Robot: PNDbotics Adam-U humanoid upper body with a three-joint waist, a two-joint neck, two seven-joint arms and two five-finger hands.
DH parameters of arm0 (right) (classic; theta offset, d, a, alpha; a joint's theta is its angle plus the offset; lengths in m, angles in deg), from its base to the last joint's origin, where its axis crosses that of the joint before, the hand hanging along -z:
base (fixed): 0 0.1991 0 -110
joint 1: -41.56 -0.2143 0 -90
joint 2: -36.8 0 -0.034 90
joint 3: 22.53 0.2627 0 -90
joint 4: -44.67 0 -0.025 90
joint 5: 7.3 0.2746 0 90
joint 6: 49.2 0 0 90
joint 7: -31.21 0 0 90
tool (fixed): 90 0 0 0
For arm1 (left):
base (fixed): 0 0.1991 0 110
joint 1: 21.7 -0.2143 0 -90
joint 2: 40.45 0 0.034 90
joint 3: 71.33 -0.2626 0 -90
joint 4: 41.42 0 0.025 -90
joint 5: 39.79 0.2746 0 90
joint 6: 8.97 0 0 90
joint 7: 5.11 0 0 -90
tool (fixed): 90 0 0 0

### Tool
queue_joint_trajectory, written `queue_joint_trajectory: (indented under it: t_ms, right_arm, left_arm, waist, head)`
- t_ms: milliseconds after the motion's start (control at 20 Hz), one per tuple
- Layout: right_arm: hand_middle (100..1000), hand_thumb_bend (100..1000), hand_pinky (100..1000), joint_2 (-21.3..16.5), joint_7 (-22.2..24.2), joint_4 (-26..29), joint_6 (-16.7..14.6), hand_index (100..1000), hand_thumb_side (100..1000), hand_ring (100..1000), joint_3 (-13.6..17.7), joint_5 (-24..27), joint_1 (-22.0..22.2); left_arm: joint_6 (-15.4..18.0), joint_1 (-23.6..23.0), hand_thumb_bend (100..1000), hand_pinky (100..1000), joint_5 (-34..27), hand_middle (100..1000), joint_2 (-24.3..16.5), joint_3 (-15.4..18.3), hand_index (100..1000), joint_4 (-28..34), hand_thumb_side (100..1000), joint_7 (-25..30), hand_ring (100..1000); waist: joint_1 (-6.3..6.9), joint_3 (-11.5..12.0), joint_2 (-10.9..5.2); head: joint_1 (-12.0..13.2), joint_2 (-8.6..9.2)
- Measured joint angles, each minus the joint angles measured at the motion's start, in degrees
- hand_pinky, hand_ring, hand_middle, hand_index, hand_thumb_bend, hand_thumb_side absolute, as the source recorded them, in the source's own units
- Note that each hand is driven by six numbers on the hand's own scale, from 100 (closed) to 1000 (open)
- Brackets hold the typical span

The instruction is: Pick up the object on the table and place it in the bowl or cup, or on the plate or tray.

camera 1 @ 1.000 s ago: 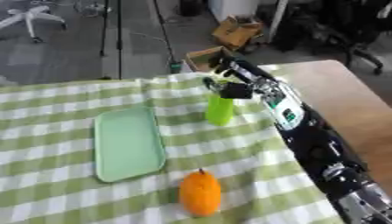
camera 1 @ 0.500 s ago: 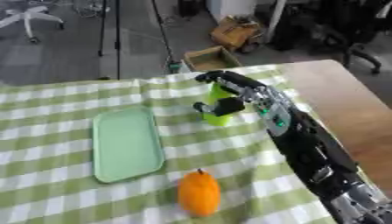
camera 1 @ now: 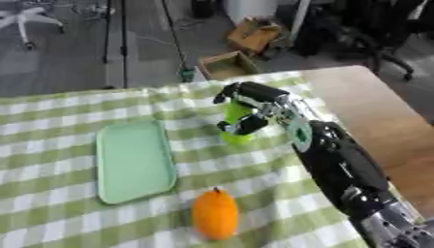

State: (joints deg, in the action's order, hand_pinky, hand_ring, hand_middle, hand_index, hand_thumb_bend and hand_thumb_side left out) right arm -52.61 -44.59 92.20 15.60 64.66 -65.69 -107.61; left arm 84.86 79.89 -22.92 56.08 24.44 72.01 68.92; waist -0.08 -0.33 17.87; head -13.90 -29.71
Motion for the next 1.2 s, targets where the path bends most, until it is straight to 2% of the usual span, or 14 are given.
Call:
queue_joint_trajectory:
  t_ms: [50, 100, 200, 500, 800, 1050, 1200]
  right_arm:
    - [728, 192, 216, 0.0, -0.6, 0.0, 0.1, 817, 128, 472, 0.0, 0.0, 0.0]
    - [681, 100, 100, 0.0, -1.1, 0.0, 0.2, 774, 100, 340, 0.0, 0.0, 0.1]
    - [664, 100, 100, 0.0, -3.0, 0.3, 0.3, 762, 100, 317, 0.2, 0.5, 0.1]
    - [650, 100, 100, 0.0, -8.3, 1.0, -0.3, 753, 100, 298, 0.3, 2.6, 0.2]
    - [643, 100, 100, 0.3, -10.8, 4.0, -0.8, 758, 100, 289, -0.3, 6.2, -0.4]
    - [641, 100, 100, 3.2, -10.7, 6.8, -0.3, 762, 100, 288, -3.1, 11.3, -2.0]
    - [648, 100, 100, 6.2, -9.8, 7.9, 0.2, 765, 100, 292, -5.2, 12.9, -2.9]
  left_arm:
    - [0.0, 0.0, 360, 812, 0.0, 775, 0.0, 0.0, 865, 0.0, 996, 0.0, 717]
    - [0.0, 0.0, 359, 812, 0.0, 775, 0.0, 0.0, 866, 0.0, 996, 0.0, 717]
    - [0.0, 0.0, 358, 812, 0.0, 775, 0.0, 0.0, 865, 0.0, 996, 0.0, 716]
    - [0.0, 0.0, 360, 812, 0.0, 775, 0.0, 0.0, 865, 0.0, 996, 0.0, 715]
    - [0.0, 0.0, 360, 811, 0.0, 775, 0.0, 0.0, 866, 0.0, 996, 0.0, 715]
    - [0.0, 0.0, 360, 811, -0.2, 775, 0.0, -0.3, 866, 0.0, 995, 0.0, 715]
    - [0.1, 0.1, 364, 810, -0.3, 774, 0.0, -0.6, 866, 0.0, 990, 0.2, 714]
  waist:
    - [0.0, 0.0, 0.0]
    - [0.0, 0.0, 0.0]
    - [0.0, 0.0, 0.0]
    - [0.0, 0.0, 0.0]
    - [0.0, -0.2, 0.0]
    - [0.0, 0.3, 0.0]
    - [0.0, 1.3, 0.0]
  head:
    - [0.0, 0.0]
    - [0.0, 0.0]
    - [-0.1, 0.01]
    - [-0.5, 0.02]
    - [-0.5, 0.02]
    - [-0.9, 0.02]
    - [-1.5, 0.01]
